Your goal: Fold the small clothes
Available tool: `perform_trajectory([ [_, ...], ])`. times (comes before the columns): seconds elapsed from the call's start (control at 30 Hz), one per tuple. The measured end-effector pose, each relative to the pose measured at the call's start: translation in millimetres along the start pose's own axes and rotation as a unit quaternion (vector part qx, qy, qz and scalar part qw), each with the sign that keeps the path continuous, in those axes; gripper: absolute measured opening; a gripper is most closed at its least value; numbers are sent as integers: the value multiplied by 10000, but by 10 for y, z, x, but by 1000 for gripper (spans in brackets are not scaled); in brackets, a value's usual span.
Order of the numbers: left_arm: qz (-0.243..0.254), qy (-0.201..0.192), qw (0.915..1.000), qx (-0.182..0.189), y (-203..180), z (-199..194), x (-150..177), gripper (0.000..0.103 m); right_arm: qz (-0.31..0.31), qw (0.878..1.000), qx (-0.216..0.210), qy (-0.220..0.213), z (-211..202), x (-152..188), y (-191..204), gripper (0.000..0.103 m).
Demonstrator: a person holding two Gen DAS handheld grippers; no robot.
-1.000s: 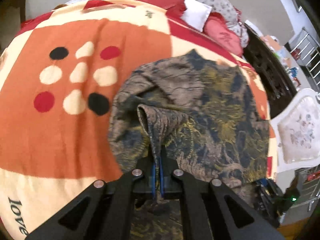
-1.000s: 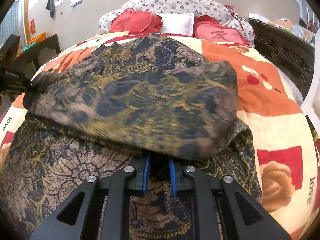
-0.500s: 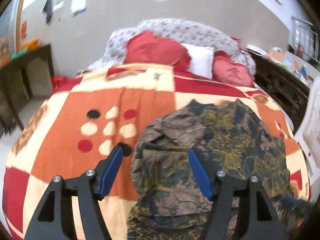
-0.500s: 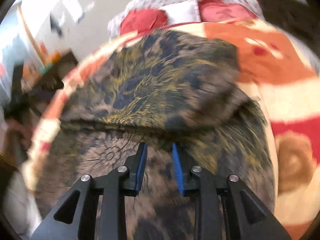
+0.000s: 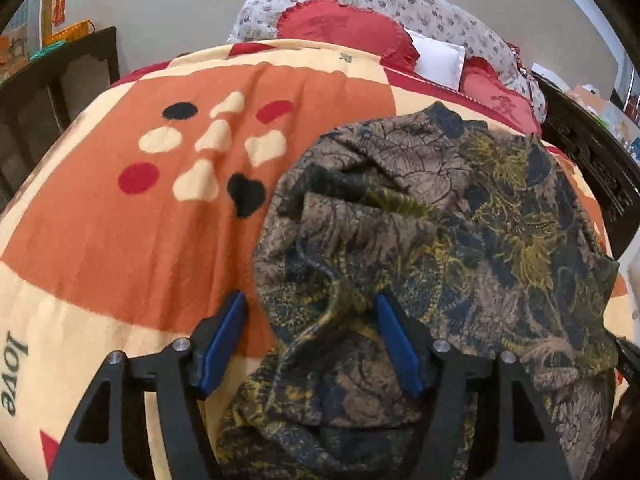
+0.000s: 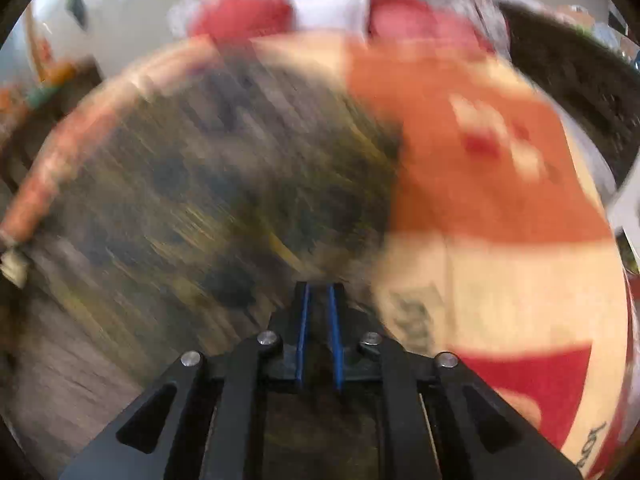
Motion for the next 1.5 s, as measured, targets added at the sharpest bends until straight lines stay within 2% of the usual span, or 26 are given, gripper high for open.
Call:
perform_trajectory([
  [0.07,-5,8,10000,1,0,5,6,73,125,9999,-85,48,-38,29,-20,0],
  [0.13,-40,1,10000,28,6,-2,9,73,-92,9998,-3,201,-60,8,28,0],
  [0.2,-69,1,10000,59,13,7,-1,74,-58,9997,139,217,-151,-120,52,0],
  [0.33,-88,-2,9999,72,22,24,-17,74,81,9980,77,-623,-403,-532,112,0],
  [0.4,-87,-3,9999,68,22,28,-29,75,164,9971,85,-737,-314,-722,96,0],
  [0.5,-119,-1,9998,139,37,35,-38,76,313,9987,394,110,290,-788,-51,0],
  [0.53,-133,1,9998,159,41,34,-36,77,352,9981,511,4,379,-756,-133,0],
  [0.57,-135,-2,9998,167,41,34,-41,77,480,9958,778,55,426,-752,-220,0],
  [0.6,-136,-1,9998,175,42,37,-45,78,682,9939,850,187,470,-736,-294,0],
  [0.63,-144,-1,9997,186,45,41,-52,78,779,9939,768,158,455,-728,-331,0],
  [0.7,-160,0,9996,225,48,45,-54,80,866,9921,811,396,419,-780,-325,0],
  [0.73,-160,3,9995,258,50,49,-54,81,804,9923,819,470,346,-839,-261,1],
  [0.8,-152,3,9995,270,49,55,-59,82,501,9959,738,123,93,-915,-48,1],
  [0.83,-149,2,9995,268,47,54,-58,82,236,9981,546,-144,-89,-918,154,3],
  [0.87,-146,3,9995,267,48,58,-61,82,65,9990,362,-263,-199,-887,316,11],
  [0.93,-153,-5,9995,267,48,57,-56,82,-312,9990,-202,-236,-344,-701,702,18],
  [1.0,-157,-6,9995,270,45,55,-54,82,-661,9970,-396,-39,-346,-396,968,20],
  [1.1,-157,-8,9995,278,42,54,-53,82,-868,9948,-22,541,-31,6,1023,20],
  [1.13,-155,-9,9995,277,38,51,-52,82,-1008,9948,-20,161,-48,93,1009,20],
  [1.17,-153,-11,9995,276,37,50,-52,82,-1129,9935,68,122,-50,122,1026,20],
  [1.3,-52,-14,9999,125,-8,-47,-83,82,-1222,9902,489,457,-73,-52,1204,21],
  [1.37,-3,-359,9993,35,-92,-270,-125,82,-1206,9914,487,120,-243,-178,1284,21],
  [1.43,92,-623,9977,232,-305,-455,-175,82,-1183,9904,679,-221,-260,-382,1332,29],
  [1.5,219,-540,9973,453,-541,-470,-221,82,-852,9925,800,-348,-137,-588,1307,36],
])
Point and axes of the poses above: each gripper's, at about its wrist camera, not at the fingertips, and z roughly the way its jaws point, y to its left, x to its underside, the point moved 2 cm from there along z, roughly the way its jaws point, and after that the axes turned 7 degrees about -x, right-handed, at the moved point
